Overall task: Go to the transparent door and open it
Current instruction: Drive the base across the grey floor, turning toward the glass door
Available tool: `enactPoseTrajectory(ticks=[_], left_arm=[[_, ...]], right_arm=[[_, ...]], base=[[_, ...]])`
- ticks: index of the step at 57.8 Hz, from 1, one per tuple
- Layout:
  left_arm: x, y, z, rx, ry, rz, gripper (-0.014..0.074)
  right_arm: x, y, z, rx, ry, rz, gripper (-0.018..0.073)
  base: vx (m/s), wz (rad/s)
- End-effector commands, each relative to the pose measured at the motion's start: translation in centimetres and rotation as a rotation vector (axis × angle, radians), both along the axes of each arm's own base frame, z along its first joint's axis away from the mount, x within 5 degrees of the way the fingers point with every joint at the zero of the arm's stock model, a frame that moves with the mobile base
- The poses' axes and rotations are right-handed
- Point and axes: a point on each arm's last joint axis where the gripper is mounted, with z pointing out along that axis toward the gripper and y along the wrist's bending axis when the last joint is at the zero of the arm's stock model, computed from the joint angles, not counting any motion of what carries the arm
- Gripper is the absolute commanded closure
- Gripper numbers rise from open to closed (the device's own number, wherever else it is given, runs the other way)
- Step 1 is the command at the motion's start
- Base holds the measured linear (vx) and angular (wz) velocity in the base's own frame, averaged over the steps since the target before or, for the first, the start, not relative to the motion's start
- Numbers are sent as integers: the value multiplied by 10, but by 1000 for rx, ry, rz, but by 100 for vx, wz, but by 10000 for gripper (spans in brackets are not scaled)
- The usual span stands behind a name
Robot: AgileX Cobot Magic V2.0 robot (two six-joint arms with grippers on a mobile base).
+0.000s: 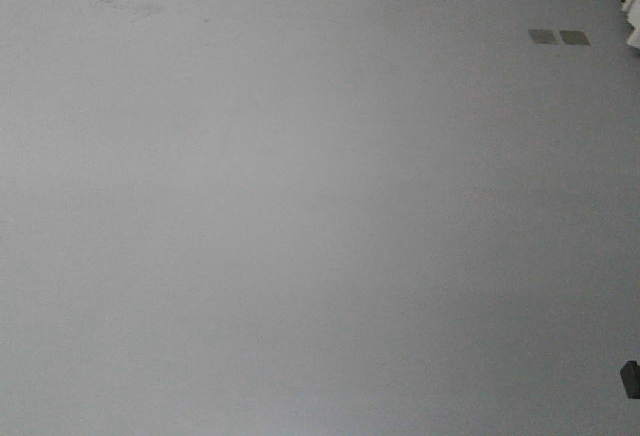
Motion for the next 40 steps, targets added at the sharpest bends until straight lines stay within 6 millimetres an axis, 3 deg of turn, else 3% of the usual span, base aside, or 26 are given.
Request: enactPoseTrajectory(ticks=[1,40], left_arm=[[0,-1,-2,-20,-63,-10,602],[0,-1,-2,-20,-63,-10,602]], right_arm=[[-1,0,3,-15,-75,-8,567],[-1,0,3,-15,-75,-8,567]], base=[[33,21],[42,14]])
